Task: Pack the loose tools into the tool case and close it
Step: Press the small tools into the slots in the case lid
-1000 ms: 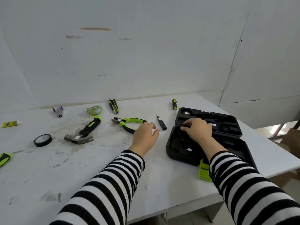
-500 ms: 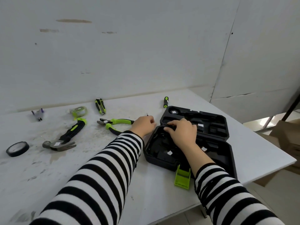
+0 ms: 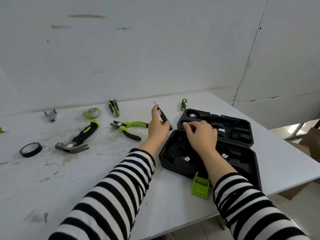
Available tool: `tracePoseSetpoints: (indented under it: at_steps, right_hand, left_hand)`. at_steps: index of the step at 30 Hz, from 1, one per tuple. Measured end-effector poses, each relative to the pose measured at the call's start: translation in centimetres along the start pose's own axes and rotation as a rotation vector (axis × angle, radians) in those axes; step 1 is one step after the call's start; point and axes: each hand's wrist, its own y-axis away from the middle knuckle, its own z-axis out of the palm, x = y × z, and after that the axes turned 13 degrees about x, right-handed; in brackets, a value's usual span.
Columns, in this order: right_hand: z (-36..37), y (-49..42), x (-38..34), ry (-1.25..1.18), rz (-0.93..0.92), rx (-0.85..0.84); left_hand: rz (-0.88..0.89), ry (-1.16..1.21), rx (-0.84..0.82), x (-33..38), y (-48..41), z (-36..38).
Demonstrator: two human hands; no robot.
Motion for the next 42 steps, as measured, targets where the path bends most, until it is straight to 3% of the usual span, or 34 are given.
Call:
tracePoseSetpoints:
  at_steps: [3, 6, 15, 22, 28, 31, 42]
  right_hand:
    - [-0.2, 0.0, -0.1, -0.123, 0.035, 0.053]
    - [-0.6, 0.2, -0.4, -0.215, -0.023, -0.001]
    - [-0.2, 0.2, -0.5, -0.313, -0.107, -0.148]
    - [0.2, 0.1, -0.4, -0.329, -0.004, -0.079]
    - [-0.8, -0.5, 0.8, -0.181, 0.206, 0.082]
    - [-1.4, -1.4, 1.6, -0.248, 0.291, 0.044]
    - [-1.1, -2.1, 0.7, -0.332, 0.087, -0.205]
  left_hand:
    - [-0.097, 0.113, 0.042, 0.6, 1.3, 0.7]
    - [-0.179, 0.182, 0.068, 0.7, 2.2, 1.4]
    - [-0.031, 0.048, 0.081, 0.7, 3.2, 1.3]
    - [0.028, -0.021, 0.154, 0.8, 3.3, 1.2]
    - [0.135, -0.424, 0.015, 0.8, 3.5, 1.3]
    - [0.189, -0.607, -0.048, 0.8, 4.2, 1.0]
    - [-0.015, -0.756, -0.108, 1.0, 4.0, -2.1]
